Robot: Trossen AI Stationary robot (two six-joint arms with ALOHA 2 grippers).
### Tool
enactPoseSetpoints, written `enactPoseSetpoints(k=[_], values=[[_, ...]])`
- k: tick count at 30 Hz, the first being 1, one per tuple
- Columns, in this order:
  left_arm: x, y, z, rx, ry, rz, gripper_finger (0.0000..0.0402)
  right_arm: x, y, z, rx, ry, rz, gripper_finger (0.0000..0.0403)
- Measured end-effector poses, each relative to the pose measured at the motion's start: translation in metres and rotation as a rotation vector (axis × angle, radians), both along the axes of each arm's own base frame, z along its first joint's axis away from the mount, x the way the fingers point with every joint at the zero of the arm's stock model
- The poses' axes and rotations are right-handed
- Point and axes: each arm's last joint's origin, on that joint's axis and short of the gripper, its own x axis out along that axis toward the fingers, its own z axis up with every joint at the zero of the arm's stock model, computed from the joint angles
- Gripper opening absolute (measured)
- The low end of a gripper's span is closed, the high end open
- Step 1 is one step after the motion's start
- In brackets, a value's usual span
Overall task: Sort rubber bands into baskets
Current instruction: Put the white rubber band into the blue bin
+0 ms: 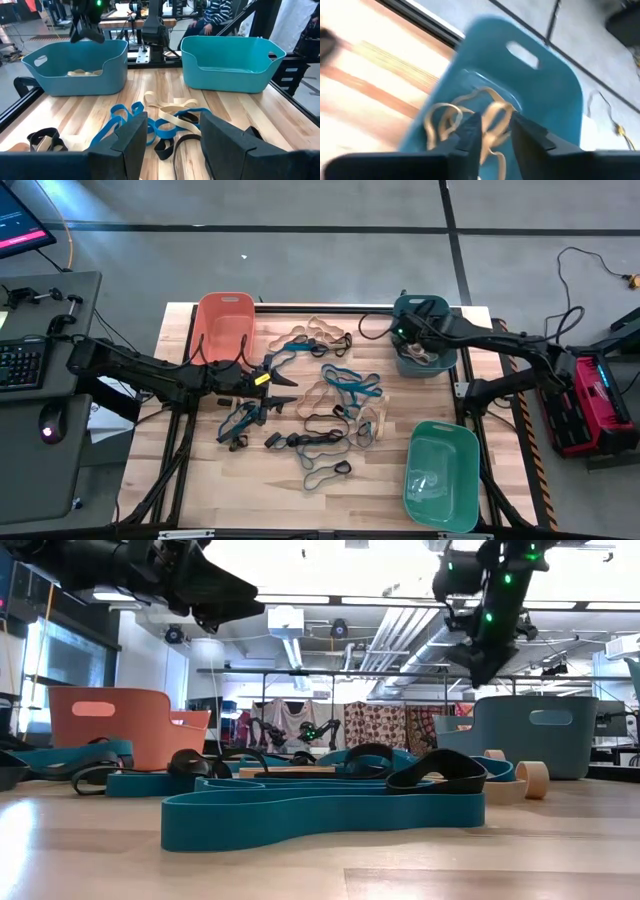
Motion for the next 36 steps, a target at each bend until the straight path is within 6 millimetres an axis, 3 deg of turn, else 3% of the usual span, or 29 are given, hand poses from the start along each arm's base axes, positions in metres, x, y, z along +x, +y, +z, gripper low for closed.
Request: enactPoseSetpoints(k=[7,20,36], values=[[0.0,-0.001,0.0,-0.029,0.001,-0.015,0.0175,0.024,0.02,0.015,-0.041,-0.15,0.151,0.0006],[0.0,0.0,0.001,-0.054,-0.012,-0.006,0.0175,0.059,0.075,0.027,-0.072,-0.404,0.414,0.0002],[0.0,0.0,0.001,-0.027,-0.007,-0.011,0.0175,0.064,0.12,-0.008,-0.062,-0.548,0.552,0.0]])
